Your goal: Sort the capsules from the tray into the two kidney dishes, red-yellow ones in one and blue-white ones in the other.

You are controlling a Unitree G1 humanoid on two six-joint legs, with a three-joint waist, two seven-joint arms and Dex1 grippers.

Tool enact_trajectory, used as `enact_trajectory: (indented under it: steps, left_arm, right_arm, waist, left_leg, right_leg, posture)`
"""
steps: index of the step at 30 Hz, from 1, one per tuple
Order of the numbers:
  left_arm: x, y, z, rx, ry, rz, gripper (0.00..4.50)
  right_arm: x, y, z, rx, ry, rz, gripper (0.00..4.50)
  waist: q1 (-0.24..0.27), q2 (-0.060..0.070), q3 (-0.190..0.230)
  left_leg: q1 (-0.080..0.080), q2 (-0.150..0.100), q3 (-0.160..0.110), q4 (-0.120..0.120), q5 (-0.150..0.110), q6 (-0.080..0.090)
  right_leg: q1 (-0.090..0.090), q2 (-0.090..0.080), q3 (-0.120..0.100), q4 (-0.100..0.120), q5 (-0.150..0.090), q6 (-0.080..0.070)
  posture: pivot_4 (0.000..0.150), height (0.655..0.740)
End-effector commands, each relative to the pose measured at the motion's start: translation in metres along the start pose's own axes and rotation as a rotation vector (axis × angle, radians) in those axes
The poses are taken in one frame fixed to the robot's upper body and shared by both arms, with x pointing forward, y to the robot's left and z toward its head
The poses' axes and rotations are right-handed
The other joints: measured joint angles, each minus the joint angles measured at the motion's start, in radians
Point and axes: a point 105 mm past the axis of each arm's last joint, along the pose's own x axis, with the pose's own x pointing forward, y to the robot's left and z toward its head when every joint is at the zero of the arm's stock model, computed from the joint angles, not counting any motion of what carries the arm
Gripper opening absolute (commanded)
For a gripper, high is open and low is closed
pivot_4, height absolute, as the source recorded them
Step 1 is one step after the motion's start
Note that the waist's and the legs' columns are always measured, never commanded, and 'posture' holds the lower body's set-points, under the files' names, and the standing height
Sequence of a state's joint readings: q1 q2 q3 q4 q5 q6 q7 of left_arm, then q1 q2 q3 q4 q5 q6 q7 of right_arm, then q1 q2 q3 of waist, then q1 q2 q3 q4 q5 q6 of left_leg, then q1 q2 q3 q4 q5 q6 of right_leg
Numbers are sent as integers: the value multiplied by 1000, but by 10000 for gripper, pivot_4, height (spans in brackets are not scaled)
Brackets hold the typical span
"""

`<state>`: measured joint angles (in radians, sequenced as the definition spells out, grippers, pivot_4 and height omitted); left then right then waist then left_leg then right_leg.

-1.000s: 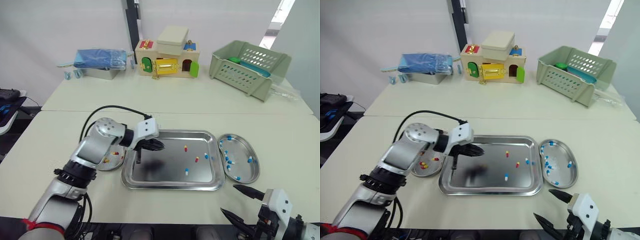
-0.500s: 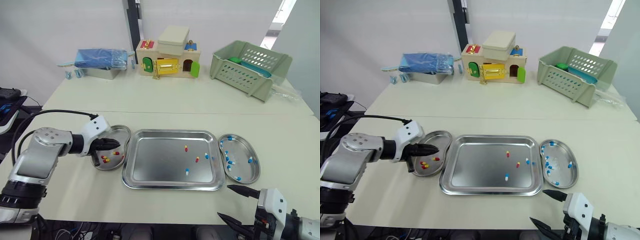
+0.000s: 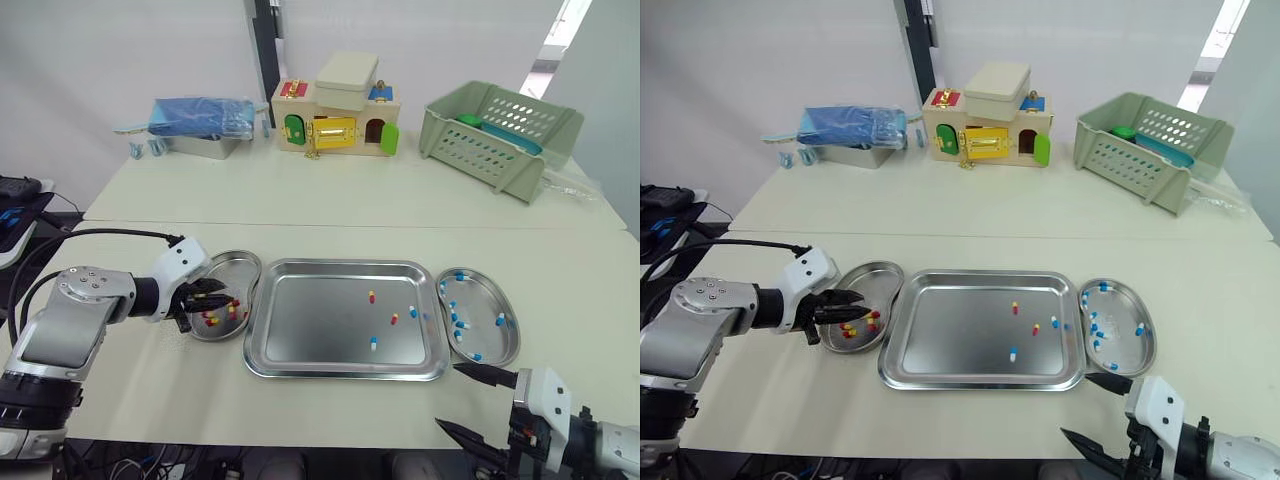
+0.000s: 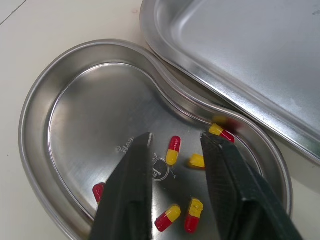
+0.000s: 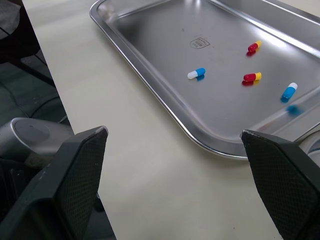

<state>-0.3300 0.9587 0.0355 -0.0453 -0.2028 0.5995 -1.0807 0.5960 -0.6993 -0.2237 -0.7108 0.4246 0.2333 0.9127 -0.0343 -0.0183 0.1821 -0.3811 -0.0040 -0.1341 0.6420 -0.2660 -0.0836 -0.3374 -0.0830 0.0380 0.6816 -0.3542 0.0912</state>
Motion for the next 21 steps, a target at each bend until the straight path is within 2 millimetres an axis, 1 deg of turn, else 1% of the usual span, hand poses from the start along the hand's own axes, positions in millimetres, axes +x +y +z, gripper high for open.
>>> enact_trajectory:
  steps: [1,7,8,10,13,16,17,18,20,21]
  left_arm:
    - [-9,7,5,8,-26,37,25611]
    - [-12,11,6,-5,-46,60,43021]
    - [-15,13,6,-14,-54,72,44516]
    - [-24,17,4,-37,-66,94,44516]
    - [-43,24,-5,-66,-68,136,44516]
    - [-65,28,-26,-88,-35,203,44516]
    - [-73,30,-37,-126,-19,229,44516]
    - [-78,31,-44,-152,-11,244,44516]
    - [-92,34,-58,-187,-11,306,44516]
    - [-97,34,-62,-198,-16,327,44516]
  right_arm:
    - [-3,-5,7,-12,-18,-15,45000]
    - [-9,-12,8,-18,-16,-31,45000]
    - [-11,-15,9,-21,-15,-41,45000]
    - [-18,-23,13,-28,-13,-65,45000]
    - [-32,-39,17,-25,-2,-117,45000]
    - [-48,-55,10,31,57,-156,45000]
    - [-55,-62,7,67,84,-172,45000]
    - [-59,-66,4,91,101,-182,45000]
    - [-71,-85,3,94,116,-236,45000]
    - [-76,-93,3,90,121,-256,45000]
  waist:
    - [0,0,0]
    - [0,0,0]
    - [0,0,0]
    - [-1,0,0]
    - [-4,0,0]
    - [-8,0,0]
    - [-7,0,0]
    - [-7,0,0]
    - [-5,0,0]
    - [-6,0,0]
  left_leg:
    - [0,0,0,0,0,0]
    - [0,0,0,0,0,0]
    - [0,0,0,0,0,0]
    - [0,0,0,0,0,0]
    - [0,0,0,0,0,0]
    - [1,0,1,-1,0,0]
    - [1,0,1,-2,0,0]
    - [1,0,1,-2,0,0]
    - [1,0,2,-2,0,0]
    - [1,0,2,-2,0,0]
  right_leg:
    - [0,0,0,0,0,0]
    - [0,0,0,0,0,0]
    - [0,0,0,0,0,0]
    - [0,0,0,0,0,0]
    - [0,0,0,0,0,0]
    - [0,0,1,0,0,0]
    - [0,0,1,0,0,0]
    - [0,0,1,0,0,0]
    - [0,0,1,0,0,0]
    - [0,0,1,0,0,0]
  posture:
    - [1500,7400]
    - [1500,7400]
    - [1500,7400]
    - [1500,7400]
    - [1500,7400]
    - [1500,7400]
    - [1500,7400]
    - [1500,7400]
    - [1500,7400]
    - [1500,7400]
